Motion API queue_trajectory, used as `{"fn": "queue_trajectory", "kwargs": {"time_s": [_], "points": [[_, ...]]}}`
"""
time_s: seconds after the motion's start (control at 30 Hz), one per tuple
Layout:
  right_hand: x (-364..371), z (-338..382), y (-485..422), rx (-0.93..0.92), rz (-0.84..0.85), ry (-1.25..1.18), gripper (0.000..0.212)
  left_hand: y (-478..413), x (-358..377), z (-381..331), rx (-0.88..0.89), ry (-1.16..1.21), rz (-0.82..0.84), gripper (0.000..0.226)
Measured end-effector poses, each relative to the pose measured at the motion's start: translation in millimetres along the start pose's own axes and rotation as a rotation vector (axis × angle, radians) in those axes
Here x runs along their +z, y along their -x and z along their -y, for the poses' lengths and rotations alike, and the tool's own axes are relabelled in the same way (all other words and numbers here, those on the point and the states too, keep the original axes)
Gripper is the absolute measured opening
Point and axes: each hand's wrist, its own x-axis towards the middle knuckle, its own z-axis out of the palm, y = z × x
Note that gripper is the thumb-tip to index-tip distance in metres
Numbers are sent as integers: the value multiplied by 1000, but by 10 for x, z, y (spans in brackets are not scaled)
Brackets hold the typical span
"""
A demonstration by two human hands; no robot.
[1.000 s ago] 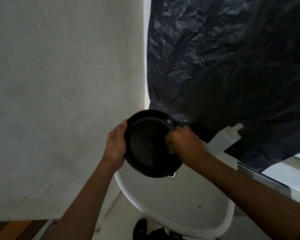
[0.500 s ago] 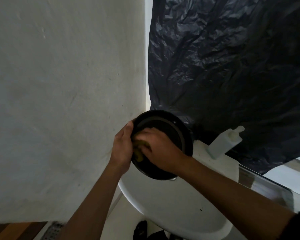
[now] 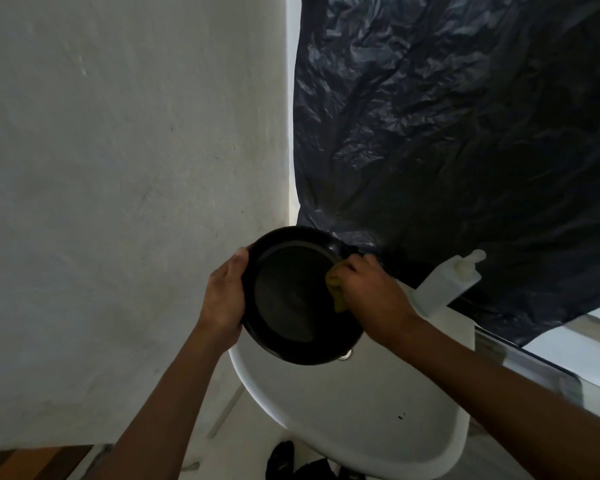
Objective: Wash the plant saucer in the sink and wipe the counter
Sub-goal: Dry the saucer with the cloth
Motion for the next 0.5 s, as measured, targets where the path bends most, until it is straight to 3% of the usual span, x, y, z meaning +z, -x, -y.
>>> {"fn": "queue_trajectory", "kwargs": {"time_s": [0.13, 0.3, 0.5], "points": [[29, -37, -165, 53, -118, 32, 52, 62, 119, -60, 27, -26, 90, 41], [-31, 171, -354, -10, -272, -160, 38, 118, 253, -110, 33, -24, 143, 41], [-108, 549, -275, -195, -91, -529, 27, 103, 293, -124, 39, 33, 104, 40]]}}
